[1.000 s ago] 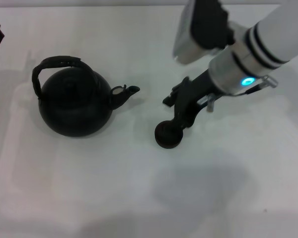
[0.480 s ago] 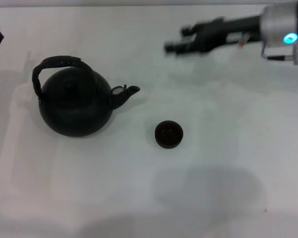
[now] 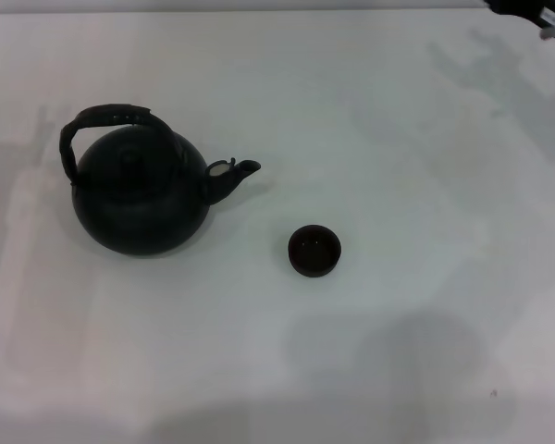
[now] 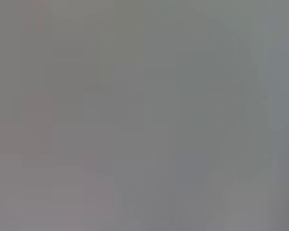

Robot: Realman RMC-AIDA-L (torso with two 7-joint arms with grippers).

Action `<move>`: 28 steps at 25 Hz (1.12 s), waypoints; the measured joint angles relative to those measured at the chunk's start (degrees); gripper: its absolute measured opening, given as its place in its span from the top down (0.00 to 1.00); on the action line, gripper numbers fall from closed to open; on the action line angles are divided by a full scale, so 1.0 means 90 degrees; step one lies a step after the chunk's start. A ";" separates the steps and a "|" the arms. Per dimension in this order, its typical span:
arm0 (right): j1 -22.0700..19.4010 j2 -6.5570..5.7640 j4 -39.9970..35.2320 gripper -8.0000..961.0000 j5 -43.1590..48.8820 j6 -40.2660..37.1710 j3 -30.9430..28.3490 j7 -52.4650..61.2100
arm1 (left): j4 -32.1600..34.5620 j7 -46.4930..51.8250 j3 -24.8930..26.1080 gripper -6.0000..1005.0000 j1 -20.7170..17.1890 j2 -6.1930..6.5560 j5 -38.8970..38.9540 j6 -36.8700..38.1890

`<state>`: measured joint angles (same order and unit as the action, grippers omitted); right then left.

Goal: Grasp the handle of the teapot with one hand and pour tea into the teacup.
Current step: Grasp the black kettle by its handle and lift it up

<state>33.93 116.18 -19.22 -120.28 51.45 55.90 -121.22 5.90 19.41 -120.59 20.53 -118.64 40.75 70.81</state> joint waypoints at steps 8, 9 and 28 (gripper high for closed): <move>0.0307 -0.0001 0.1215 0.13 -0.2772 -0.0761 -0.0177 -0.3443 | -0.0185 0.0095 0.0000 0.11 -0.0593 0.0043 -0.0776 0.0774; 0.0309 -0.0010 0.1204 0.13 -0.2858 -0.0875 -0.0198 -0.3418 | -0.0279 0.0161 0.0000 0.11 -0.0654 0.0045 -0.0870 0.0913; 0.0391 -0.0082 0.0905 0.14 -0.2917 -0.1538 -0.0927 -0.3130 | -0.1404 0.1626 -0.2139 0.11 -0.0854 0.0477 -0.1764 0.3590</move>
<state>37.45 115.44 -11.07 -146.53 37.62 47.55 -149.39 -6.74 34.05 -139.84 12.85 -114.34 24.87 103.12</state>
